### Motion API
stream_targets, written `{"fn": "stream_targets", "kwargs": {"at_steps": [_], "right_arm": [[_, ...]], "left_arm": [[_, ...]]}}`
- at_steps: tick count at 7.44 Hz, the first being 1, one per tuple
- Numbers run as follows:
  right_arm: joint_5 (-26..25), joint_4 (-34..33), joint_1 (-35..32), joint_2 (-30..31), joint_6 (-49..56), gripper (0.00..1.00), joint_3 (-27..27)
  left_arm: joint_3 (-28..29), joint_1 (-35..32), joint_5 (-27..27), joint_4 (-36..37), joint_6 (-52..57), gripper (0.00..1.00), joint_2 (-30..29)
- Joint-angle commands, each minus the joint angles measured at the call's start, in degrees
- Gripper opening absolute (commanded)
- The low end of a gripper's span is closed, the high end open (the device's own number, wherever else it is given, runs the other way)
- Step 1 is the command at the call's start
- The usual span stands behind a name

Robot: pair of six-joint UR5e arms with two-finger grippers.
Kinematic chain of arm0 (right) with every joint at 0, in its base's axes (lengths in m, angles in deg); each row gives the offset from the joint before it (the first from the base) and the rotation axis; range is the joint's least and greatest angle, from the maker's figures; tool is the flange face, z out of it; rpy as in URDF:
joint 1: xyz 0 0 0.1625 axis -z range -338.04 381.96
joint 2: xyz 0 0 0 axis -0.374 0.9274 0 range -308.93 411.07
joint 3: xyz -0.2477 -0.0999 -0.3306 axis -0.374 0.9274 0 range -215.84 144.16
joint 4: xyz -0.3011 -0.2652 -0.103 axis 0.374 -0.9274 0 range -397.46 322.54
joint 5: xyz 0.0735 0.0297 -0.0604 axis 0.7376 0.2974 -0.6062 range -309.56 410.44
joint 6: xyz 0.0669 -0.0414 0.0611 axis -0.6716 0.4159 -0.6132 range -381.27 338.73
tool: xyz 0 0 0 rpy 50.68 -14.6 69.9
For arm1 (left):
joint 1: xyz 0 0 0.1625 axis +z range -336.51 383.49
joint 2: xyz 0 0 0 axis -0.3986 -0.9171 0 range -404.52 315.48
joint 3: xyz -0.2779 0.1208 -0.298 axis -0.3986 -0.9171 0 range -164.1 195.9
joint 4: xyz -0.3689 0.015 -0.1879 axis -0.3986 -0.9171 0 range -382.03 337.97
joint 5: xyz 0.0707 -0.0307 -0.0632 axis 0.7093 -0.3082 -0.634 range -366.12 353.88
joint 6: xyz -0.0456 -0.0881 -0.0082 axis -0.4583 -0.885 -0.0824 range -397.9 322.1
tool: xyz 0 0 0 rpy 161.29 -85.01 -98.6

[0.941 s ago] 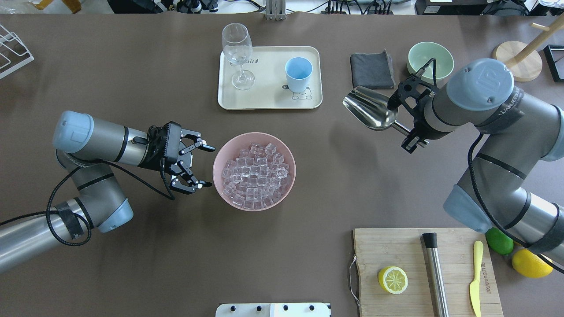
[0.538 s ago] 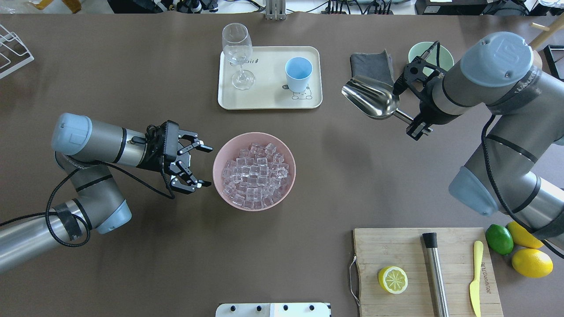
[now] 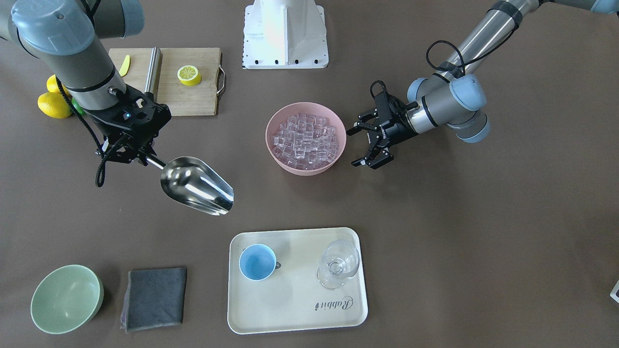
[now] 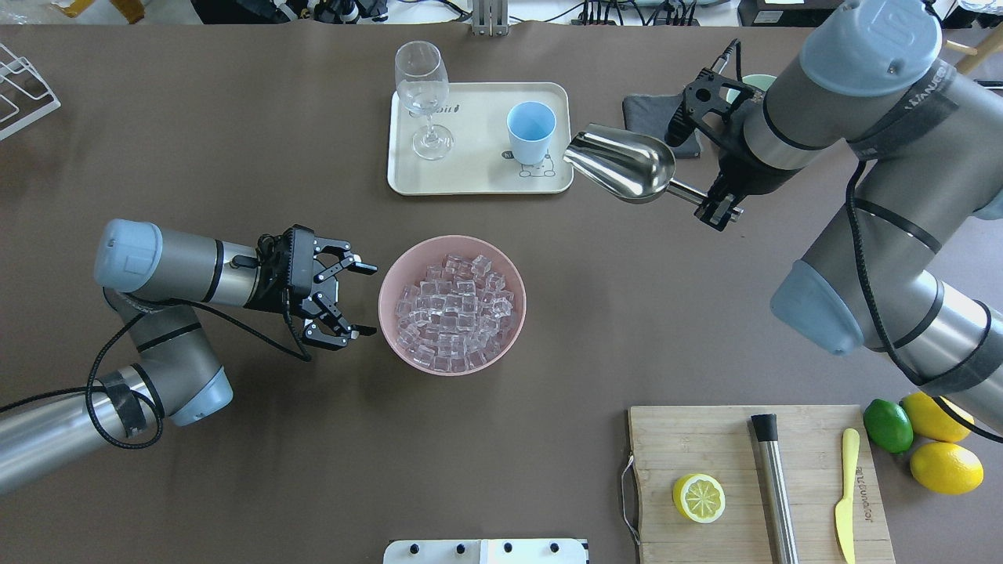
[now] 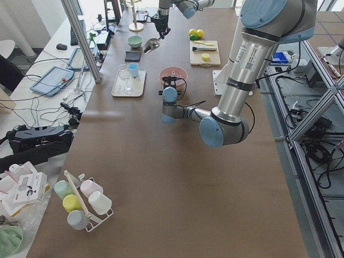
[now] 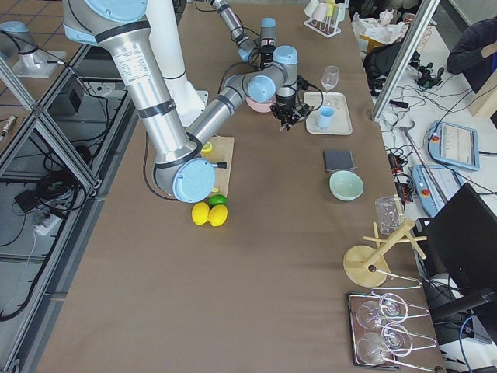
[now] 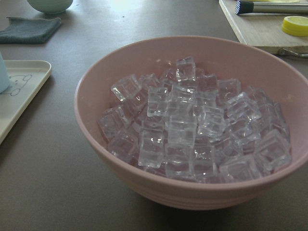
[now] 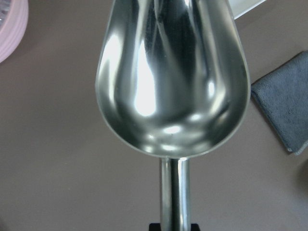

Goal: Put ice in cup with scoop
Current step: 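Lift the scoop with the right gripper and carry it toward the pink bowl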

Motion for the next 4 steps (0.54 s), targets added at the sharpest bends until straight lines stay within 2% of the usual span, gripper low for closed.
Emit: {"fn": "stream_targets", "kwargs": {"at_steps": [1,2,4], "right_arm": [[1.34,-4.30,0.66,-3.38,6.13,0.00,-0.39],[1.60,-6.13,1.45,-3.48,6.24,0.00,-1.00],[4.06,-14.82,3.90,-3.56,5.10,0.00,-4.94]], "left_arm": [[2.00,0.07,0.53,-2.06,-0.01,0.98,-0.03],[2.01,0.16,1.32,-2.24,-0.01,0.98,-0.04],[2.01,0.16,1.33,-2.24,-0.01,0.98,-0.21]]}}
